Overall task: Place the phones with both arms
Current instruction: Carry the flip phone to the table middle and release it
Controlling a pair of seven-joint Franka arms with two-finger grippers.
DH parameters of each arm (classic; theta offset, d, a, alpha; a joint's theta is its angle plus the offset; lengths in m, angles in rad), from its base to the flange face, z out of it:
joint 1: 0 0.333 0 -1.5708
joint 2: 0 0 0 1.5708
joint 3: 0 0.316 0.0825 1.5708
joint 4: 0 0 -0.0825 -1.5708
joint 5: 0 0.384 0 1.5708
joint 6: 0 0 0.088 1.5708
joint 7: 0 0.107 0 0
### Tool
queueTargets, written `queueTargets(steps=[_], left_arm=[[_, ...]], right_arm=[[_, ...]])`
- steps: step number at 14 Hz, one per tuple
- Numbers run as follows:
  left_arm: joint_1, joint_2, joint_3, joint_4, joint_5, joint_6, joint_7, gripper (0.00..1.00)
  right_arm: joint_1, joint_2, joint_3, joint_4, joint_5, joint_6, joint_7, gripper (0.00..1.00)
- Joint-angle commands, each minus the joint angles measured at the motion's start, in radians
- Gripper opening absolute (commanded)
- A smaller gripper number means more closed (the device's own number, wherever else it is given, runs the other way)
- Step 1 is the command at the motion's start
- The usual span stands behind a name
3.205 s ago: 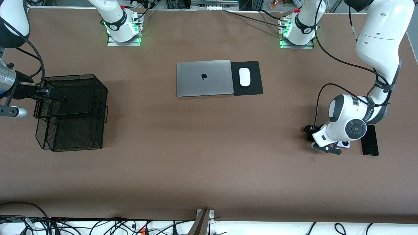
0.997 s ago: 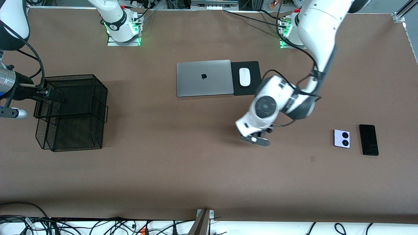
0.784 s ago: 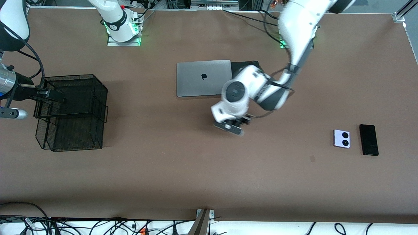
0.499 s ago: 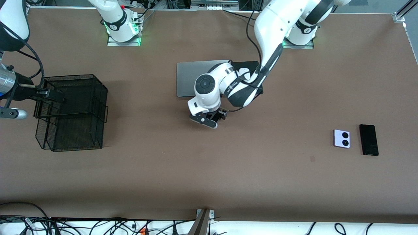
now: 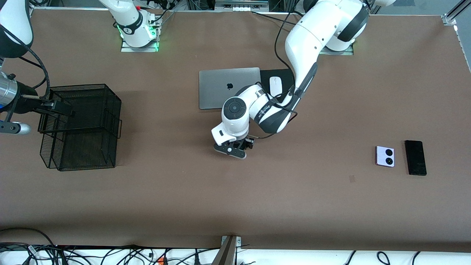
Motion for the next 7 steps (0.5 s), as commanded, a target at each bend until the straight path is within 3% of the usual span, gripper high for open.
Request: queueTargets(steps=[1, 4, 5, 6, 7], left_arm=[[-0.038, 0.052, 0.031, 0.066, -0.009, 0.024, -0.056, 0.25], [-0.041, 0.080, 0.045, 0.062, -0.009, 0.089, -0.082, 0.44], [-0.041, 0.085, 0.050, 0.061, -0.009, 0.092, -0.099, 0.58], [-0.041, 0.086, 0.056, 0.063, -0.009, 0.092, -0.114, 0.92], [-0.041, 0.086, 0.057, 0.063, -0.009, 0.101, -0.117, 1.00]], right_arm=[[-0.005, 0.002, 0.001, 0.011, -0.007, 0.000, -0.009, 1.00], [-0.005, 0.002, 0.001, 0.011, -0.007, 0.012, -0.009, 1.00], [-0.005, 0.002, 0.001, 0.011, -0.007, 0.014, -0.009, 1.00], [-0.005, 0.002, 0.001, 0.011, -0.007, 0.016, -0.007, 1.00], [-0.005, 0.003, 0.001, 0.011, -0.007, 0.016, -0.007, 1.00]])
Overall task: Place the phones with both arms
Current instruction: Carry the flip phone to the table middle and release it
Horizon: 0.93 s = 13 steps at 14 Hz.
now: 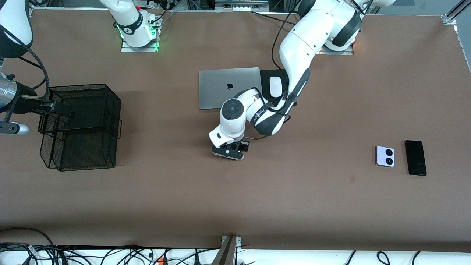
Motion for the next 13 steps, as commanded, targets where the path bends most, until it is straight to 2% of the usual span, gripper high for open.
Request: queueTargets(steps=[1, 4, 7, 13], left_arm=[[-0.011, 0.022, 0.024, 0.049, -0.009, 0.020, -0.032, 1.00], [0.012, -0.018, 0.024, 0.050, -0.016, -0.020, -0.035, 1.00], [0.052, -0.080, 0.013, 0.050, -0.015, -0.146, -0.024, 1.00], [0.142, -0.149, 0.024, 0.045, -0.006, -0.365, 0.262, 1.00]], right_arm=[[-0.006, 0.003, 0.001, 0.011, -0.007, 0.003, -0.010, 1.00], [-0.007, 0.005, 0.001, 0.011, -0.007, 0.003, -0.009, 1.00], [-0.007, 0.005, 0.001, 0.011, -0.007, 0.007, -0.009, 1.00], [-0.007, 0.005, 0.001, 0.011, -0.007, 0.007, -0.004, 1.00]])
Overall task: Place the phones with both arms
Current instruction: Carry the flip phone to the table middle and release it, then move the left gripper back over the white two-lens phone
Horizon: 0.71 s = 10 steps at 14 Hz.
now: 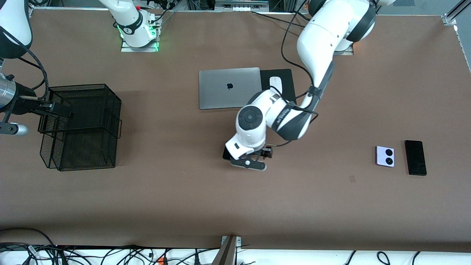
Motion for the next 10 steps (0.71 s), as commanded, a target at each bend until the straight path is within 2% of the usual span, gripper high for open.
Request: queueTargets(steps=[1, 3, 6, 10], left_arm=[[0.058, -0.051, -0.004, -0.018, -0.005, -0.093, 0.147, 1.00], [0.104, -0.100, -0.004, -0.064, -0.005, -0.171, 0.257, 1.00], [0.175, -0.175, -0.006, -0.159, -0.006, -0.179, 0.360, 1.00], [0.241, -0.186, 0.000, -0.210, 0.017, -0.192, 0.376, 1.00]], right_arm=[[-0.006, 0.003, 0.003, 0.011, -0.007, 0.002, -0.004, 1.00], [-0.006, 0.003, 0.003, 0.011, -0.007, 0.002, -0.003, 1.00], [-0.006, 0.003, 0.003, 0.011, -0.007, 0.002, -0.003, 0.99], [-0.006, 0.006, 0.003, 0.011, -0.007, 0.003, 0.000, 0.99]])
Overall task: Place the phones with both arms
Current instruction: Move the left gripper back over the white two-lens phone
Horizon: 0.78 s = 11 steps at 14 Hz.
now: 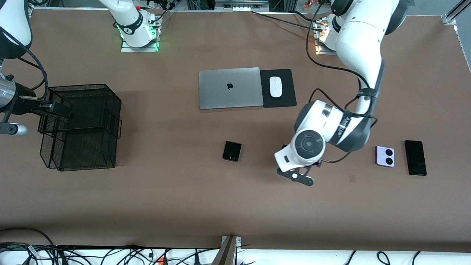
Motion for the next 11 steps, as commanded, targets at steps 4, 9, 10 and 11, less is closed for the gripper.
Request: queueTargets(steps=[4, 9, 10, 11], left_arm=[[0.138, -0.052, -0.008, -0.108, 0.107, 0.004, 0.223, 1.00], [0.305, -0.055, -0.014, -0.111, 0.110, 0.004, 0.480, 1.00], [0.322, -0.055, -0.014, -0.131, 0.109, 0.006, 0.486, 1.00], [0.339, -0.055, -0.014, -0.145, 0.109, 0.004, 0.486, 1.00]], right_arm=[[-0.004, 0.005, 0.004, 0.011, -0.007, 0.004, 0.002, 0.99], [-0.003, 0.005, 0.004, 0.013, -0.004, 0.010, 0.005, 0.99], [-0.003, 0.005, 0.004, 0.013, -0.004, 0.013, 0.008, 0.99], [-0.003, 0.005, 0.004, 0.014, -0.004, 0.015, 0.008, 0.99]])
